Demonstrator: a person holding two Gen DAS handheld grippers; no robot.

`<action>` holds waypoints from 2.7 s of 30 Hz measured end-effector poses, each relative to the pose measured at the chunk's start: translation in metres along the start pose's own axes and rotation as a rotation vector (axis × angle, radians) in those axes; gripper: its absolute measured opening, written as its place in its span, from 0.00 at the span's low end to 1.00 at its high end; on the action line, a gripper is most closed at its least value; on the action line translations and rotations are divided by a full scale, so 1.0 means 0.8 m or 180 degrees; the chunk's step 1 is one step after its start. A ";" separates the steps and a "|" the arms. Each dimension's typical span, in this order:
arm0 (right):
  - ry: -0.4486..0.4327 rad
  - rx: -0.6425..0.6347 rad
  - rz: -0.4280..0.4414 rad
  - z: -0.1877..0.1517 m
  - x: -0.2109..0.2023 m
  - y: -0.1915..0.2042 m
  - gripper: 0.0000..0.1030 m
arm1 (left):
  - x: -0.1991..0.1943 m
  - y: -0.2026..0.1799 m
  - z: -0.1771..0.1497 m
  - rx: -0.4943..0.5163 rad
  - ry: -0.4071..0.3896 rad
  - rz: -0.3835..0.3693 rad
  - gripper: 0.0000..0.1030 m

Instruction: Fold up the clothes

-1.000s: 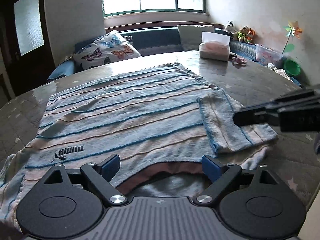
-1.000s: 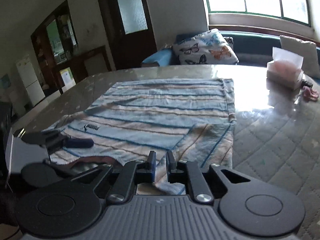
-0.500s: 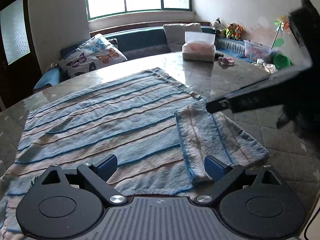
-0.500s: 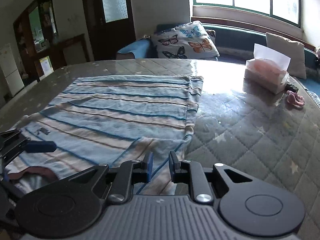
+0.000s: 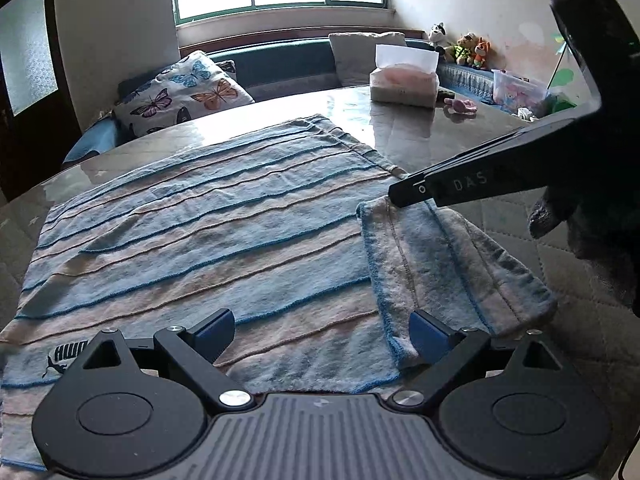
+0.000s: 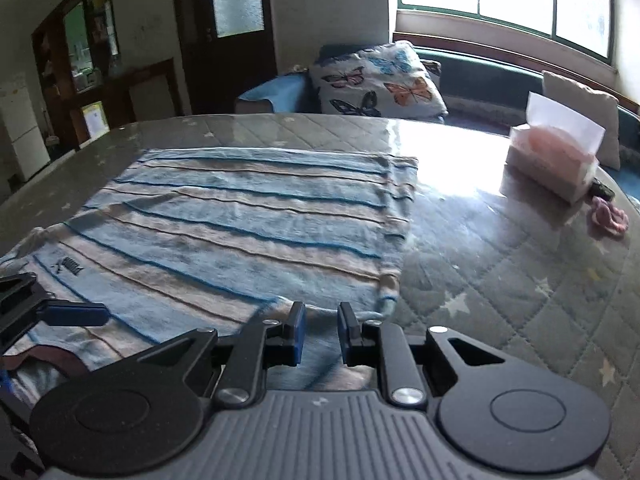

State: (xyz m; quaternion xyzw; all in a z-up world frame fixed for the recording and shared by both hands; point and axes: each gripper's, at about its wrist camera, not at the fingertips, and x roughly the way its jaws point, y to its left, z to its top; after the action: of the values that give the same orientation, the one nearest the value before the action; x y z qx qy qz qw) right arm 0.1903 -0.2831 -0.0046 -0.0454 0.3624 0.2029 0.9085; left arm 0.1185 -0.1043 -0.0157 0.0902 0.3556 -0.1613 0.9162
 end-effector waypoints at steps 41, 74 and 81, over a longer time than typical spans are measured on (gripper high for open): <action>0.0049 -0.1035 0.0569 -0.029 -0.057 0.180 0.35 | -0.187 0.293 -0.160 -0.1834 -0.0075 0.1483 0.52; 0.0224 -0.1807 0.1312 -0.012 0.041 0.410 0.34 | -0.187 0.329 -0.174 -0.2235 -0.0195 0.1003 0.14; 0.0231 -0.1758 0.1312 -0.013 0.040 0.408 0.33 | -0.205 0.316 -0.153 -0.2121 -0.0473 0.0952 0.02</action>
State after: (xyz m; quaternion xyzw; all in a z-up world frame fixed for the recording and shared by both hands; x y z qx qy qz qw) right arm 0.0736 0.0231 -0.0126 -0.2226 0.3274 0.4708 0.7884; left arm 0.0195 0.2036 0.0190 -0.1741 0.3041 0.0928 0.9320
